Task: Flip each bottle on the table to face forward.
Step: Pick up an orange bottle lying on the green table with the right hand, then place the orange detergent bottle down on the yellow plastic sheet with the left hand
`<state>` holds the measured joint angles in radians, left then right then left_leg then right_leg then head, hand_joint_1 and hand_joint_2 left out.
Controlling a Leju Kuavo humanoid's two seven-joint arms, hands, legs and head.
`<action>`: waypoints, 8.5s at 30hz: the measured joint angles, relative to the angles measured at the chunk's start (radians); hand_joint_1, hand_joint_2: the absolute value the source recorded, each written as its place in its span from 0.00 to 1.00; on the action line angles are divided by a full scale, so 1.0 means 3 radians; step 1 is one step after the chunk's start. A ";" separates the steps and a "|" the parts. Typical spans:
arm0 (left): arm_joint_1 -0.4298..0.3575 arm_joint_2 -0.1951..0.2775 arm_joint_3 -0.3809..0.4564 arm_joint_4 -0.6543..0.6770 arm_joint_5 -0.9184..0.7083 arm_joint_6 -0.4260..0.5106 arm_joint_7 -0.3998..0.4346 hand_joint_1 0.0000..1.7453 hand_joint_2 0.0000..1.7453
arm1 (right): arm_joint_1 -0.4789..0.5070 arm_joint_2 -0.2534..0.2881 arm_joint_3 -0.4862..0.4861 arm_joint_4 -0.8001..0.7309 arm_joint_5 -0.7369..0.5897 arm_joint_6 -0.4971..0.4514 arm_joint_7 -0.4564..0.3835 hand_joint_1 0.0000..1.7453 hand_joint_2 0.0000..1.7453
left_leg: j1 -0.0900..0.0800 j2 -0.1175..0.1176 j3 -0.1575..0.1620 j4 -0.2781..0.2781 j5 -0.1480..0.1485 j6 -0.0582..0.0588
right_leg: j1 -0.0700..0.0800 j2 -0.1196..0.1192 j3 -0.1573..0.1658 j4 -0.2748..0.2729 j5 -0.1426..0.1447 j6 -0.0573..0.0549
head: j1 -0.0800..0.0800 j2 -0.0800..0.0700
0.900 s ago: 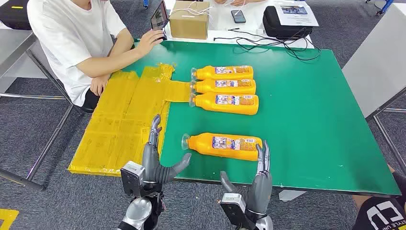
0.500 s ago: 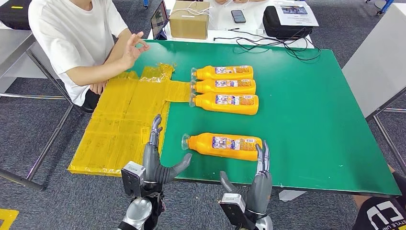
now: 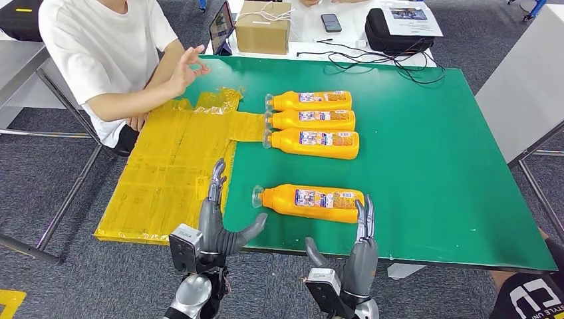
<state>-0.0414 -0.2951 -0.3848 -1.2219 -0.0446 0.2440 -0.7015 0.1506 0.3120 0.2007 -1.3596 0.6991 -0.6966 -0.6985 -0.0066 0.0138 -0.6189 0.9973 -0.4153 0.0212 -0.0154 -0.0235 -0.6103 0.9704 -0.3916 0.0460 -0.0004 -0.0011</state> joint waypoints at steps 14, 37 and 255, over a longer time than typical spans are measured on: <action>0.0051 0.0016 -0.0008 -0.0074 -0.0018 0.0030 0.0000 0.00 1.00 | -0.0017 -0.0118 -0.0175 0.0065 0.0986 -0.0003 0.0576 0.00 1.00 | -0.0001 0.0000 0.0000 0.0000 0.0000 0.0000 | -0.0001 0.0000 0.0001 0.0000 0.0000 0.0000 | -0.0001 0.0000; 0.0092 0.0017 -0.0005 -0.0167 -0.0022 -0.0040 0.0000 0.00 1.00 | -0.0278 -0.0318 0.0048 -0.0115 0.0473 0.0012 0.0439 0.00 1.00 | 0.0000 0.0000 0.0001 0.0000 0.0000 0.0000 | 0.0000 0.0000 0.0001 0.0000 0.0000 0.0000 | -0.0001 0.0000; -0.0127 -0.0048 0.0077 0.0593 0.1027 -0.1417 0.0590 0.00 1.00 | -0.0720 -0.0333 0.1103 0.0720 0.0135 0.0852 0.0986 1.00 1.00 | 0.0004 0.0021 0.0051 -0.0001 -0.0034 0.0001 | 0.0003 0.0025 0.0046 -0.0005 -0.0019 -0.0003 | -0.0002 0.0000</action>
<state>-0.0794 -0.3094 -0.3618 -1.0439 0.2634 -0.1812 -0.5246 -0.0654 0.2120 0.5315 -1.1437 0.7397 -0.4409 -0.4026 -0.0055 0.0202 -0.6035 0.9971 -0.4257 0.0215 -0.0144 -0.0160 -0.5965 0.9689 -0.3972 0.0451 -0.0010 -0.0011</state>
